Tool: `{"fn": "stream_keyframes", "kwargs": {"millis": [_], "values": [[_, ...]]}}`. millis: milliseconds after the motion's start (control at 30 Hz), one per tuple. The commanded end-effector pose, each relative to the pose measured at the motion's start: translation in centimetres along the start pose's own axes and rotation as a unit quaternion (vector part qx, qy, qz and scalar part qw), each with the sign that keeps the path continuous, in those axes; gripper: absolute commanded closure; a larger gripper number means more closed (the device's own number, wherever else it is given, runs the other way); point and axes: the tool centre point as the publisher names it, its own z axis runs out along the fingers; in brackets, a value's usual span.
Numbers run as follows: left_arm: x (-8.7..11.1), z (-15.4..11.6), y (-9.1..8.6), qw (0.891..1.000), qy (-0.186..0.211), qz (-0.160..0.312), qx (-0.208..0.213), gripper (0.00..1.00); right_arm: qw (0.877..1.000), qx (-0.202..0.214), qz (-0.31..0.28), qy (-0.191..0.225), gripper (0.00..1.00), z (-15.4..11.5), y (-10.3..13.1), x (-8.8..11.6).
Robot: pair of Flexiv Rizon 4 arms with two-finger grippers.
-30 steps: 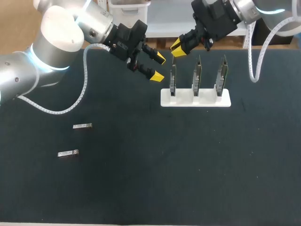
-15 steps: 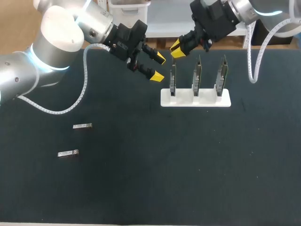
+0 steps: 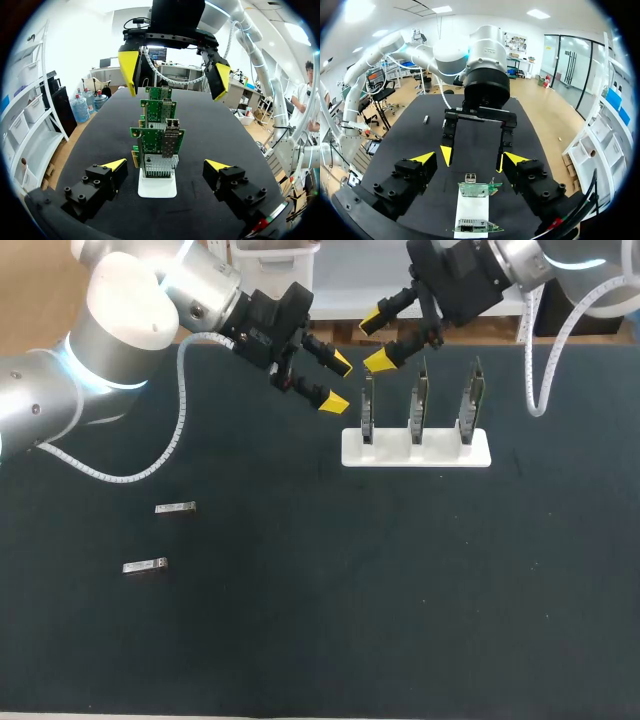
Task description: Pick up the optical module with the left hand, and insert it into the network port with the right hand.
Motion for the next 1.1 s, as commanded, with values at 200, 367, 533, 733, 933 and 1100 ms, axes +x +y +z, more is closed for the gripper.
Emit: {"fn": "stream_keyframes", "kwargs": {"millis": [200,367,533,733,933,1100], "values": [[-0.1,0.0,0.2,1.000,0.002,-0.001,0.002,0.00,1.000,-0.010,0.000,0.004,1.00,0.7,-0.2,0.3],[-0.1,0.0,0.2,1.000,0.002,-0.001,0.002,0.00,1.000,-0.013,0.002,0.009,1.00,1.1,-0.1,0.7],[-0.1,0.0,0.2,1.000,0.002,-0.001,0.002,0.00,1.000,-0.014,0.006,0.013,1.00,1.3,-0.1,1.0],[-0.1,0.0,0.2,1.000,0.002,-0.001,0.002,0.00,1.000,-0.010,0.009,0.015,1.00,1.3,-0.1,1.2],[-0.1,0.0,0.2,1.000,0.002,-0.001,0.002,0.00,1.000,-0.008,0.013,0.017,1.00,1.4,-0.1,1.5],[-0.1,0.0,0.2,1.000,0.002,-0.001,0.002,0.00,1.000,-0.008,0.015,0.020,1.00,1.5,-0.2,1.7]]}}
